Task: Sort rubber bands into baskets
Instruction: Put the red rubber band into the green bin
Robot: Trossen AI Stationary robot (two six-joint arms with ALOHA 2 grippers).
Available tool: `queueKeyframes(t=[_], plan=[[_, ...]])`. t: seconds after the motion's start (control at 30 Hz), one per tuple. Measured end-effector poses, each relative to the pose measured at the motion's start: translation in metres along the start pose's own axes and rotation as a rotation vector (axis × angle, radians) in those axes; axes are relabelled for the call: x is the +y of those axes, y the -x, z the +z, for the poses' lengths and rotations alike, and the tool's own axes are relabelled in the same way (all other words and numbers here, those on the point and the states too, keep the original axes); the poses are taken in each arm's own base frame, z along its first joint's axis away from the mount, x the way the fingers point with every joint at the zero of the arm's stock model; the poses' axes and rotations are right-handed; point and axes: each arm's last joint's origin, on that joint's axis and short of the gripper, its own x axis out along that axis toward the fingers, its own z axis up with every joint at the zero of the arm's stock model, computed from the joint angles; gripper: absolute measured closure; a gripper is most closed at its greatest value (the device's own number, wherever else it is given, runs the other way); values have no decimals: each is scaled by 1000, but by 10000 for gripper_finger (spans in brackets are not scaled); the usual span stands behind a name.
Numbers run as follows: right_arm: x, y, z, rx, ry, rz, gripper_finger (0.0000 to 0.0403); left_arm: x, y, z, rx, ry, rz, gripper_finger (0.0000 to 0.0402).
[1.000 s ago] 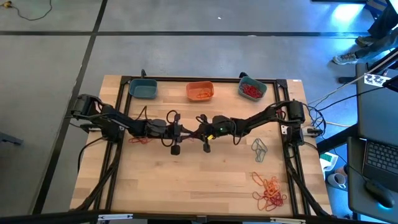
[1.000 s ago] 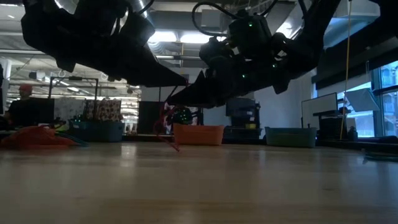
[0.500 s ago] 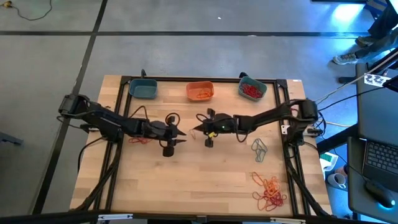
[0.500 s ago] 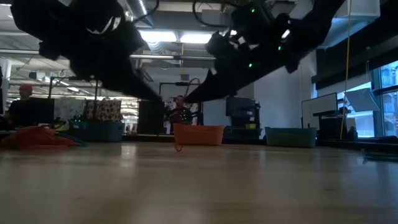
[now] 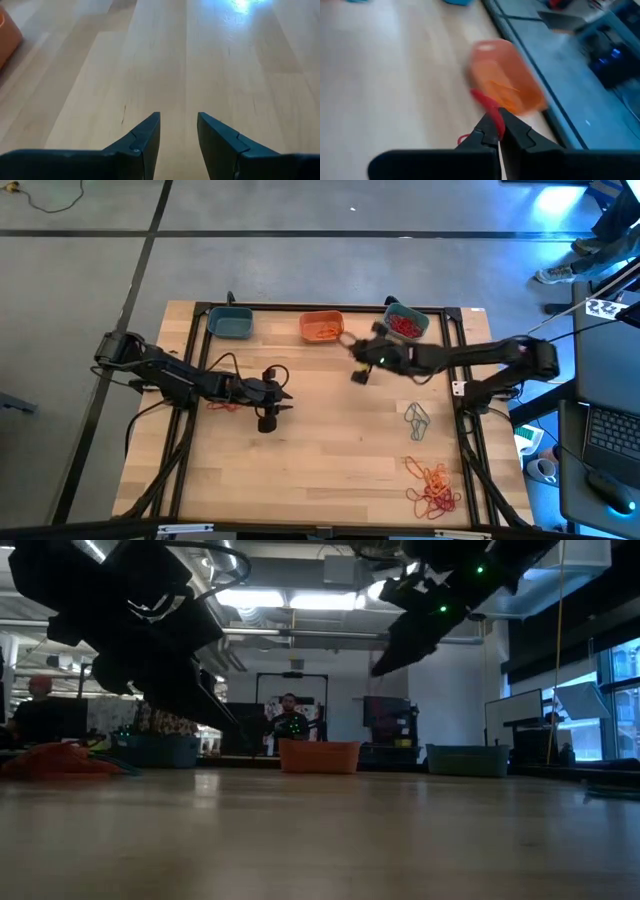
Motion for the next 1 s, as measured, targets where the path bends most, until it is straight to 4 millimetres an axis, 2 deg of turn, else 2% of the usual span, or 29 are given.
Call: queueKeyframes(t=[0.23,0.53,0.73,0.9,1.0], plan=[[-62,9,-14,102,-87,-142,396,0,0,0,-2,0,2,274],[-125,-1,-46,271,-188,-313,395,0,0,0,-1,1,5,274],[-147,-2,-64,321,-246,-347,395,0,0,0,-1,1,6,274],[-153,-5,-89,380,-323,-349,394,0,0,0,-1,1,6,274],[-152,-6,-101,414,-341,-347,375,0,0,0,-1,1,6,274]])
